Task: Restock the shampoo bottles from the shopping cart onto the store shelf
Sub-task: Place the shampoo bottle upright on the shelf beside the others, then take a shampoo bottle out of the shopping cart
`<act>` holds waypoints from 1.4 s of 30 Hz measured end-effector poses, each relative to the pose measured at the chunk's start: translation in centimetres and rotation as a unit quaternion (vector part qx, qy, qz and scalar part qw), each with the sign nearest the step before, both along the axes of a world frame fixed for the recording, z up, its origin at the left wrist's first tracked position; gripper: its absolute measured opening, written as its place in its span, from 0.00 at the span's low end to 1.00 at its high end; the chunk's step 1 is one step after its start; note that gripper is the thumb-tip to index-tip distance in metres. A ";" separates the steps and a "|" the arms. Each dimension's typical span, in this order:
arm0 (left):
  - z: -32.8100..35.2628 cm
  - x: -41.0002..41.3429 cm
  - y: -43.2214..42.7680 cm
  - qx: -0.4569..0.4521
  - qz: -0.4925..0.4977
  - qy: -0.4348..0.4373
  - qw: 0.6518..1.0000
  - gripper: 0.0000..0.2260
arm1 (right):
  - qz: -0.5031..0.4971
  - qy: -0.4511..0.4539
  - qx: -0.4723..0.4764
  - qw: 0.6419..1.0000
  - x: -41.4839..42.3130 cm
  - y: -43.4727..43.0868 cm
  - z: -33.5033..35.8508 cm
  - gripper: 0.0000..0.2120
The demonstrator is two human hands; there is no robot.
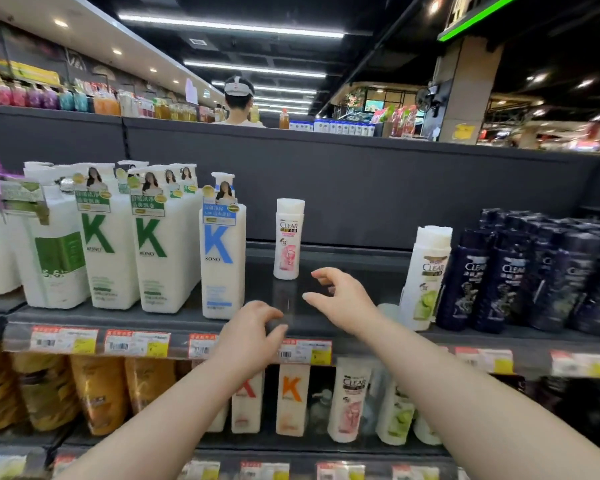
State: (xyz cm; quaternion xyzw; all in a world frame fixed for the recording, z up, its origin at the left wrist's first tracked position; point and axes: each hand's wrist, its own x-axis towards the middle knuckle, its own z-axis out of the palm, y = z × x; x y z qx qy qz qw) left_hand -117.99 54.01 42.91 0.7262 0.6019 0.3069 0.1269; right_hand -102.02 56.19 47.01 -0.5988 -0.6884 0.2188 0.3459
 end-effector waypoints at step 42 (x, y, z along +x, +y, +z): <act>-13.2 61.9 -52.7 -0.184 -0.585 0.163 0.773 0.23 | -0.620 0.107 -0.190 0.753 50.1 -77.0 -14.4 0.21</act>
